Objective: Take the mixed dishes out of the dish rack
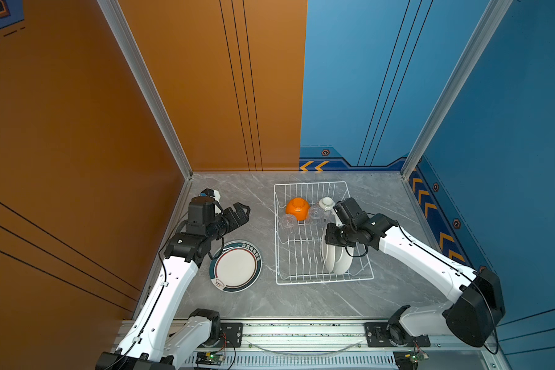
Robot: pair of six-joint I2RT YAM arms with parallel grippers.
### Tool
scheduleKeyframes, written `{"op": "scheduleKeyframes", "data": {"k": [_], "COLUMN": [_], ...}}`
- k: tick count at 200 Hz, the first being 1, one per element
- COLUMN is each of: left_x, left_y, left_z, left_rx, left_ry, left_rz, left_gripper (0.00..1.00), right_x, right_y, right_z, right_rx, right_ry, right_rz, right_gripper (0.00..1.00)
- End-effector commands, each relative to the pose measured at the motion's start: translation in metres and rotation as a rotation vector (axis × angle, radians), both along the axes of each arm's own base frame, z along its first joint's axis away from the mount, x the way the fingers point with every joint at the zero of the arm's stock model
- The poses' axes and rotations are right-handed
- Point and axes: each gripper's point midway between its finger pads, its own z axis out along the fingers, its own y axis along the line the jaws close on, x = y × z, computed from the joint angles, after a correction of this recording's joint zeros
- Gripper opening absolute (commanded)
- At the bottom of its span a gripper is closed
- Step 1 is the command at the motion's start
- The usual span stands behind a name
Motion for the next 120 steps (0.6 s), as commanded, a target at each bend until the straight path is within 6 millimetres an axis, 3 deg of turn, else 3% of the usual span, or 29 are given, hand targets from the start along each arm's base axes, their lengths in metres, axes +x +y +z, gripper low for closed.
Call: {"op": "scheduleKeyframes", "data": {"k": [1, 36, 120], "left_x": [0.004, 0.005, -0.004], "left_y": [-0.002, -0.011, -0.05], "left_z": [0.0, -0.01, 0.012], "left_rx": [-0.013, -0.043, 0.046], "left_ry": [-0.036, -0.034, -0.147], "left_rz": [-0.009, -0.044, -0.176], "left_gripper": [0.98, 0.98, 0.98], "right_x": [0.015, 0.027, 0.049], "right_y": [-0.007, 0.003, 0.017], "right_z": [0.024, 0.048, 0.095], "right_rx": [0.003, 0.043, 0.096], "right_ry": [-0.043, -0.086, -0.2], "right_rz": [-0.07, -0.063, -0.044], "right_gripper": [0.0, 0.0, 0.0]}}
